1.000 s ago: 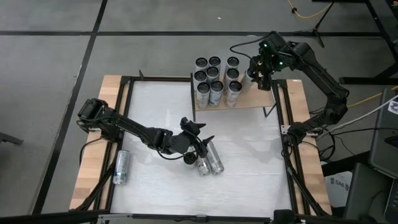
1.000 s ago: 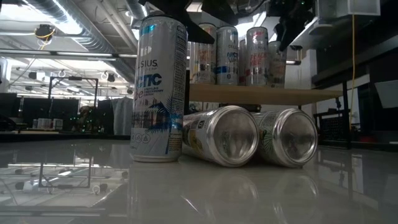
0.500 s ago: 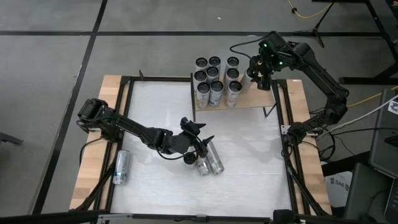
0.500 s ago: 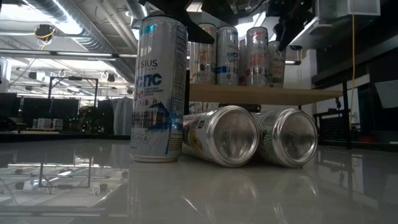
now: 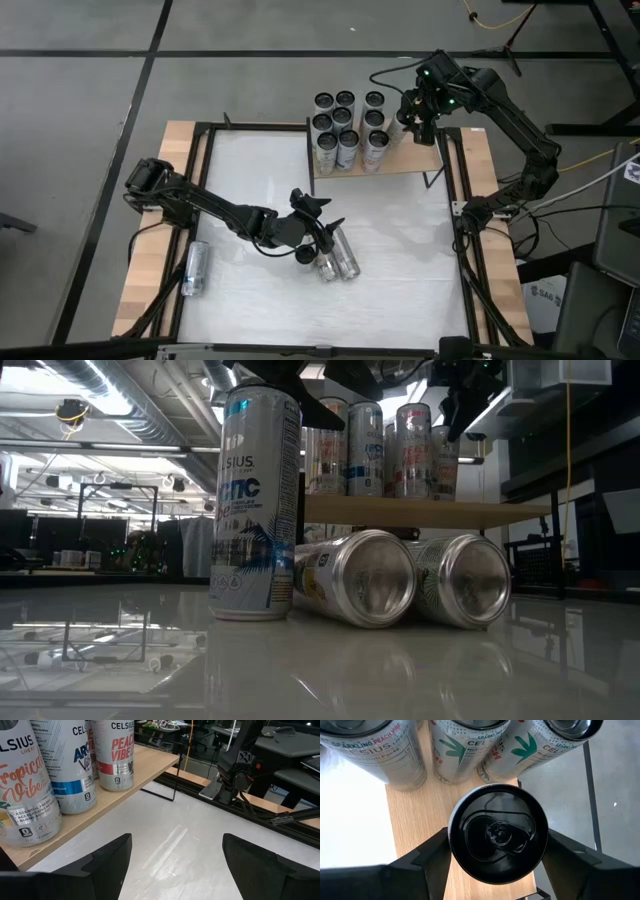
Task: Place canned beverage on shelf
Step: Put the orange soda can on the shelf
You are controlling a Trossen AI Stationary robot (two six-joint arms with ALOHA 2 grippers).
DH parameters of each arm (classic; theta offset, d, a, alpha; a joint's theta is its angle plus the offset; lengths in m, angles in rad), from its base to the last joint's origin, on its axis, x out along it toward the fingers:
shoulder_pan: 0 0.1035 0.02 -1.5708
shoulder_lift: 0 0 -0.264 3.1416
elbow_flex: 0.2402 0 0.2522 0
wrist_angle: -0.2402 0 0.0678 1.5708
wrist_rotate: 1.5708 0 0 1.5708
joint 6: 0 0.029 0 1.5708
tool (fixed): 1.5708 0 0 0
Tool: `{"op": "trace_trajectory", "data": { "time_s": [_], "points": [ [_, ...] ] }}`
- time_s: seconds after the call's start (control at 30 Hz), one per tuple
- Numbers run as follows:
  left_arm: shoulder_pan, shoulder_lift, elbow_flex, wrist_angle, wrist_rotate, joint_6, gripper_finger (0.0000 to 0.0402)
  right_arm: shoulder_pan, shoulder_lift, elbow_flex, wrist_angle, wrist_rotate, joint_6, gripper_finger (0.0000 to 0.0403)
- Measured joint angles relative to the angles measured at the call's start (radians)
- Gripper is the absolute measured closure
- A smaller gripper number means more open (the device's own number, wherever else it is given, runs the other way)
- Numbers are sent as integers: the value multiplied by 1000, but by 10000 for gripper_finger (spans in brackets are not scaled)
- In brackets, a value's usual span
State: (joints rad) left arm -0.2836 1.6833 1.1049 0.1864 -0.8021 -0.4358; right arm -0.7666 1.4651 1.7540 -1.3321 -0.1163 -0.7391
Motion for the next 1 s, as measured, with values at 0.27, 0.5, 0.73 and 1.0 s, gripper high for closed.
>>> {"op": "trace_trajectory", "data": {
  "time_s": [0.27, 0.5, 0.73, 1.0],
  "points": [
    [0, 0, 0, 0, 0, -1, 95, 0, 0, 0, 0, 0, 0, 148],
    [0, 0, 0, 0, 0, -2, 95, 0, -1, 0, 5, 19, -5, 112],
    [0, 0, 0, 0, 0, -2, 95, 0, -3, 3, 43, 28, -6, 46],
    [0, 0, 0, 0, 0, -2, 96, 0, -3, 3, 69, 19, -6, 34]
  ]
}}
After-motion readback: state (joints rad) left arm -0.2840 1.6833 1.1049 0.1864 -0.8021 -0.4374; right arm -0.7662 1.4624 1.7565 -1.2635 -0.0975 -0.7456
